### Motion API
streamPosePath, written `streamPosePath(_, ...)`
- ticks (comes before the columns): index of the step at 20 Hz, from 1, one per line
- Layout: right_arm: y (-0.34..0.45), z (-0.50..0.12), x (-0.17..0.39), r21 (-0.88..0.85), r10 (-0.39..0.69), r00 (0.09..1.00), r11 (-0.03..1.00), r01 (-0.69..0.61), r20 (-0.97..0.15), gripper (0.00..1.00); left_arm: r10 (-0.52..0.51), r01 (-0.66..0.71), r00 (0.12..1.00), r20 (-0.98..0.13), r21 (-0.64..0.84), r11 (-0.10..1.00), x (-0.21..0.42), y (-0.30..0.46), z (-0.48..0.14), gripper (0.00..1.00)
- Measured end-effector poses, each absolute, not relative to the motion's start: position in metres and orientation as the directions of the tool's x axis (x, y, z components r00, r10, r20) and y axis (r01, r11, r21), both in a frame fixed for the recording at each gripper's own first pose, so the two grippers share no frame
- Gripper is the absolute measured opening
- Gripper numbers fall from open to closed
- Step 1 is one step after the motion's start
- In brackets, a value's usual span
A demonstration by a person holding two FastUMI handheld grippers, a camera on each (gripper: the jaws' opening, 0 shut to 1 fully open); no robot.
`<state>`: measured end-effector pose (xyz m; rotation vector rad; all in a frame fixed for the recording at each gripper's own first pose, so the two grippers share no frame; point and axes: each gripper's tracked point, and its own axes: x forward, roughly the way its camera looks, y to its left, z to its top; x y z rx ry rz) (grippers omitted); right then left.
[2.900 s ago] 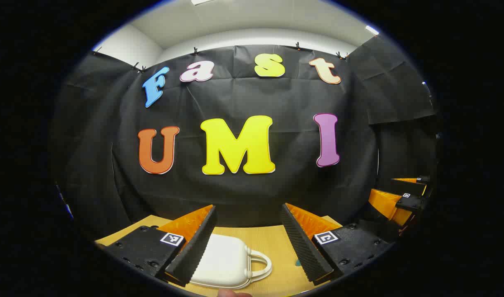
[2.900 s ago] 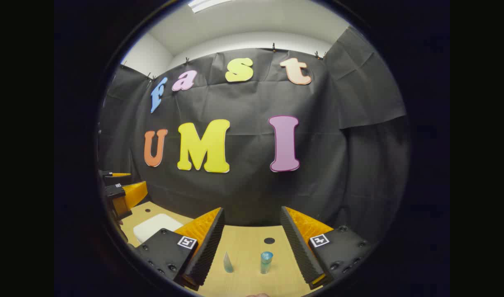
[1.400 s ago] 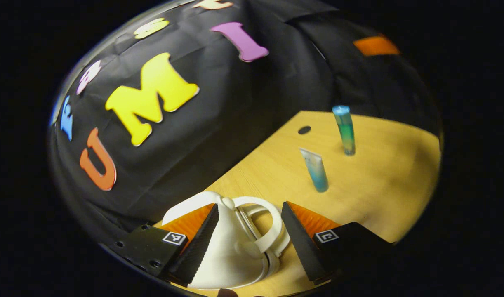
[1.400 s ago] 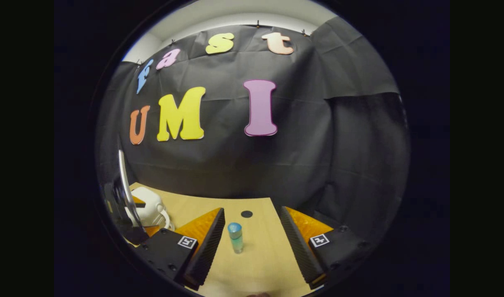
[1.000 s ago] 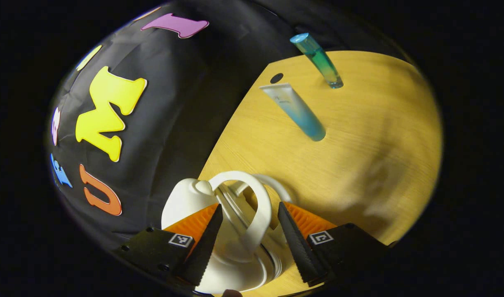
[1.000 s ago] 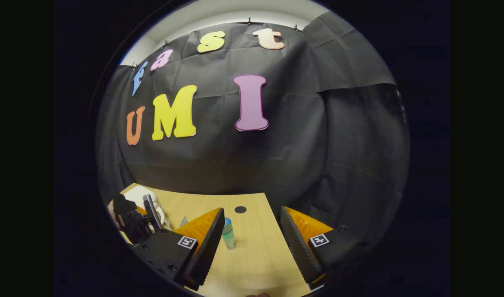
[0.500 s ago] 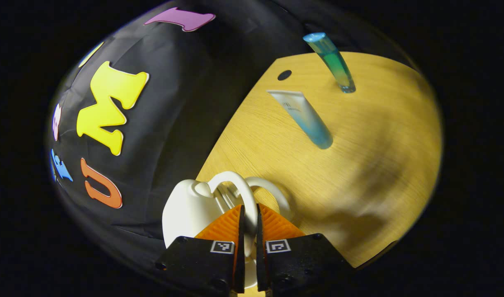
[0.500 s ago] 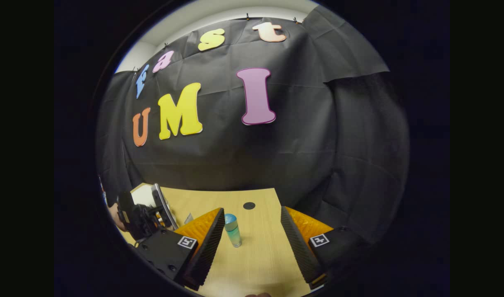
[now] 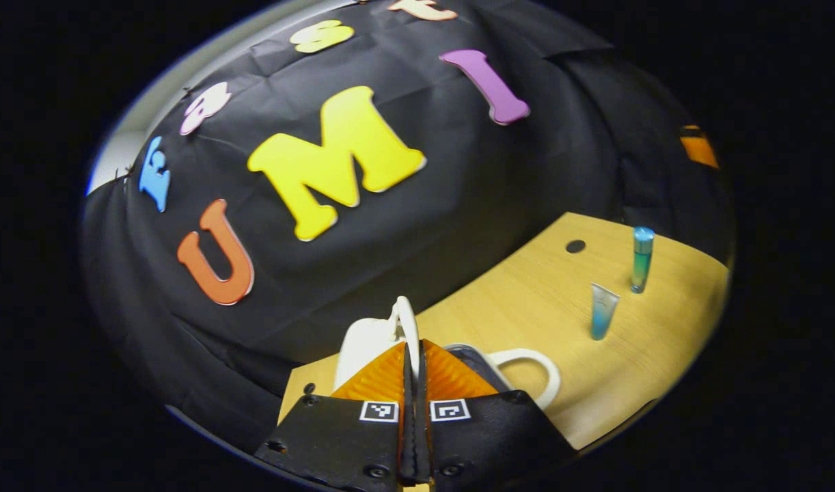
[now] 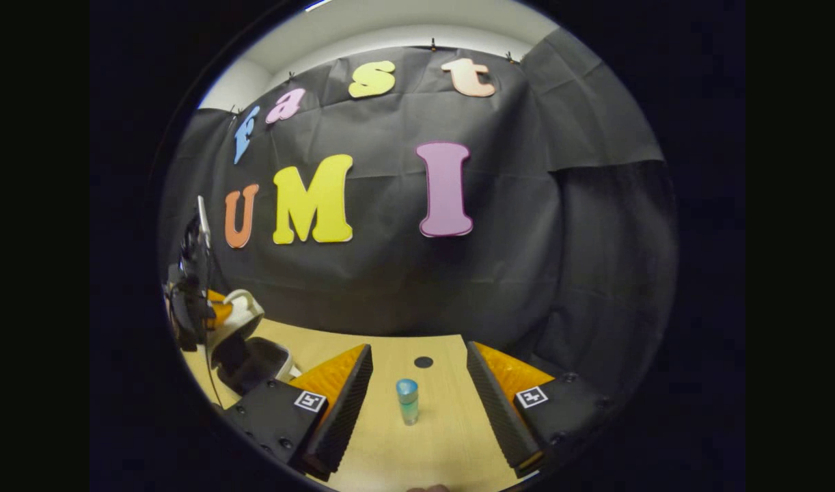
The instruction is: First open the suitcase, pack the skin care products into it, and then close the suitcase.
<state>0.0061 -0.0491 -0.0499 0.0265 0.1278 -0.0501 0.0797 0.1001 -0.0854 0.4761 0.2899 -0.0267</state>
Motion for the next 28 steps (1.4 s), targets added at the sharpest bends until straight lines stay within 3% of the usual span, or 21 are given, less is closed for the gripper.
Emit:
streamPosePath(4,-0.017,-0.035,0.005,0.015,-0.056,0.991,0.998,0.058,-0.121,0.82,0.172,-0.093,0.966,-0.191,0.366,0.926,0.078,0.225,-0.061,0.03)
streamPosePath(9,0.021,-0.027,0.002,-0.039,-0.06,0.99,0.998,0.056,-0.127,0.78,0.307,-0.249,0.931,-0.196,0.275,0.929,0.08,0.354,-0.1,0.03)
streamPosePath(13,0.052,-0.038,0.0,-0.093,-0.038,0.985,0.995,0.023,-0.168,0.82,0.349,-0.318,0.891,-0.291,0.15,0.936,0.095,0.422,-0.168,0.03)
streamPosePath(16,0.068,-0.046,0.003,-0.091,-0.022,0.98,0.996,0.004,-0.2,0.79,0.357,-0.353,0.849,-0.389,0.084,0.932,0.089,0.448,-0.227,0.04)
streamPosePath(22,0.06,-0.062,0.018,-0.091,-0.051,0.962,0.996,0.028,-0.269,0.8,0.262,-0.392,0.784,-0.562,-0.122,0.912,0.094,0.447,-0.317,0.08)
streamPosePath(26,0.062,-0.062,0.02,-0.087,-0.038,0.963,0.996,0.015,-0.267,0.8,0.32,-0.428,0.774,-0.547,-0.079,0.9,0.09,0.457,-0.316,0.27)
streamPosePath(28,0.063,-0.06,0.021,-0.073,-0.028,0.966,0.997,0.009,-0.259,0.8,0.316,-0.402,0.799,-0.512,-0.062,0.914,0.089,0.45,-0.298,0.56)
